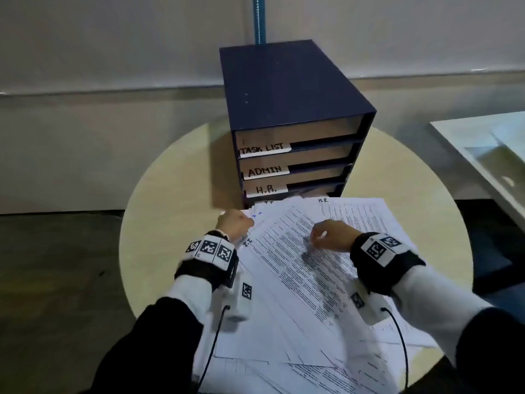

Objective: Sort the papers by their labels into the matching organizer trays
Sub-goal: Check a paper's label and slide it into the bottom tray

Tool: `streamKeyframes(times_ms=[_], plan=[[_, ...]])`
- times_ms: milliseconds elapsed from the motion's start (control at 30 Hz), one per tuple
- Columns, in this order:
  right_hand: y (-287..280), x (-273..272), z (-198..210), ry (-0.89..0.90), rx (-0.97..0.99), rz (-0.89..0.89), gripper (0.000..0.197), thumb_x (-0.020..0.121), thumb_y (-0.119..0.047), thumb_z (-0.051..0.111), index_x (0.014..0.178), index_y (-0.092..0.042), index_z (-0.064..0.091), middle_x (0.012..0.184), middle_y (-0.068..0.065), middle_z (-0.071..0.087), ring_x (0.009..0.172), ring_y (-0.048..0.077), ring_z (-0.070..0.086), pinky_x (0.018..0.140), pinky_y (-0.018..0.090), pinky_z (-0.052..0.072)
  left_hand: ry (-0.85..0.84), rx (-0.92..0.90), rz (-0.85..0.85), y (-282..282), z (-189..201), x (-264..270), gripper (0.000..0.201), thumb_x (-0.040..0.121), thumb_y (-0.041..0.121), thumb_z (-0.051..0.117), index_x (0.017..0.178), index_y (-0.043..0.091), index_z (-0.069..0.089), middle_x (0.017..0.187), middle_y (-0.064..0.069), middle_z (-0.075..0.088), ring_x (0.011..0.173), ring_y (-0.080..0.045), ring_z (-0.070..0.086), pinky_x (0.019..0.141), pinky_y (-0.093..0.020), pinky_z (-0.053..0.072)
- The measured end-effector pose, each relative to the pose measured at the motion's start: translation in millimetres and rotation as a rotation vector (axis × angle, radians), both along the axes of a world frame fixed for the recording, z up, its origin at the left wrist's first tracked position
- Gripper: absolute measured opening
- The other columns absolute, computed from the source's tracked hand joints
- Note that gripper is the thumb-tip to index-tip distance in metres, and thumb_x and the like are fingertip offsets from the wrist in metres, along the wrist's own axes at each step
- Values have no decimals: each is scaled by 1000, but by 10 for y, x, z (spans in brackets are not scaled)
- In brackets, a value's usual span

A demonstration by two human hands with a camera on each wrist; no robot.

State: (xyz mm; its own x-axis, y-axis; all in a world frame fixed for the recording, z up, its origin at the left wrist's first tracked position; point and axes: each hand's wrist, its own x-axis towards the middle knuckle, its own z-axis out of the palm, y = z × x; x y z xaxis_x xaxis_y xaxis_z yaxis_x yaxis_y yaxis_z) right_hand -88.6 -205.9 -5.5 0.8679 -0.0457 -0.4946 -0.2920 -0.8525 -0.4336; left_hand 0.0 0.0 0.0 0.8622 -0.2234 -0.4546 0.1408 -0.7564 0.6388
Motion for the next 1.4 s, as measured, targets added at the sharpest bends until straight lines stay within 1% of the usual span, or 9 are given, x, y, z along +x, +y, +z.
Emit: streamKeyframes(times_ms=[67, 167, 400, 533, 633, 733, 833, 1033, 1400], plan=[[6, -7, -166, -3, -40, -77, 28, 85, -26, 61, 111, -17, 58, 126, 8, 48, 123, 27, 42, 103, 37, 34, 32, 133, -57, 14, -180, 11, 20, 88, 16, 54, 68, 11, 52, 88, -11, 61, 87, -25, 53, 79, -24, 44], [30, -44, -297, 16, -68, -194, 44, 78, -28, 70, 117, -24, 50, 138, 5, 33, 129, 30, 28, 108, 51, 30, 58, 259, -76, 10, -349, -61, 28, 78, 22, 64, 100, 6, 56, 107, -9, 56, 99, -26, 55, 76, -28, 46], [-44, 65, -398, 2, -77, -259, 99, 65, -34, 82, 143, -24, 22, 148, 6, 26, 135, 33, 22, 108, 56, 28, 3, 67, -284, -14, -443, -148, 34, 85, 4, 59, 119, 5, 58, 125, -11, 60, 115, -27, 55, 94, -27, 43], [-134, 146, -427, -72, -39, -310, 114, 61, -30, 85, 147, -20, 11, 151, 8, 25, 138, 34, 21, 112, 55, 22, -91, 46, -385, 14, -474, -136, 21, 92, 9, 52, 104, -2, 65, 94, -9, 61, 91, -25, 59, 75, -23, 40], [-168, 177, -384, -126, 4, -292, 91, 69, -23, 81, 141, -8, 28, 137, 14, 44, 127, 33, 39, 107, 41, 33, -124, 72, -420, 28, -499, -132, 26, 92, 12, 54, 71, -3, 57, 63, -3, 45, 58, -13, 41, 60, -22, 31], [-242, 175, -365, -216, 152, -333, 34, 78, -4, 70, 109, 6, 59, 108, 17, 62, 92, 20, 59, 77, 22, 43, -158, 89, -459, 67, -493, -37, 36, 91, 17, 57, 57, 9, 47, 57, 1, 38, 55, -9, 37, 56, -23, 29], [-318, 148, -377, -288, 340, -436, 35, 78, 16, 57, 108, 2, 66, 95, 12, 62, 67, 13, 57, 53, 16, 42, -198, -6, -333, 160, -495, 45, 34, 91, 28, 56, 62, 13, 47, 59, -1, 37, 56, -14, 36, 51, -23, 29], [-419, -58, -497, -305, 474, -481, 44, 77, 20, 52, 47, -11, 62, 50, 0, 61, 66, 24, 47, 56, 26, 29, -262, -34, -66, 409, -517, 105, 12, 94, 17, 51, 99, 12, 61, 99, -12, 62, 70, -17, 54, 63, -23, 43], [-375, -329, -578, -275, 477, -447, 36, 77, 15, 57, 53, -11, 61, 55, 0, 62, 69, 21, 46, 58, 24, 30, -478, -95, 224, 448, -492, -148, 36, 71, 5, 77, 99, 6, 53, 117, -18, 53, 95, -31, 58, 81, -39, 53]])
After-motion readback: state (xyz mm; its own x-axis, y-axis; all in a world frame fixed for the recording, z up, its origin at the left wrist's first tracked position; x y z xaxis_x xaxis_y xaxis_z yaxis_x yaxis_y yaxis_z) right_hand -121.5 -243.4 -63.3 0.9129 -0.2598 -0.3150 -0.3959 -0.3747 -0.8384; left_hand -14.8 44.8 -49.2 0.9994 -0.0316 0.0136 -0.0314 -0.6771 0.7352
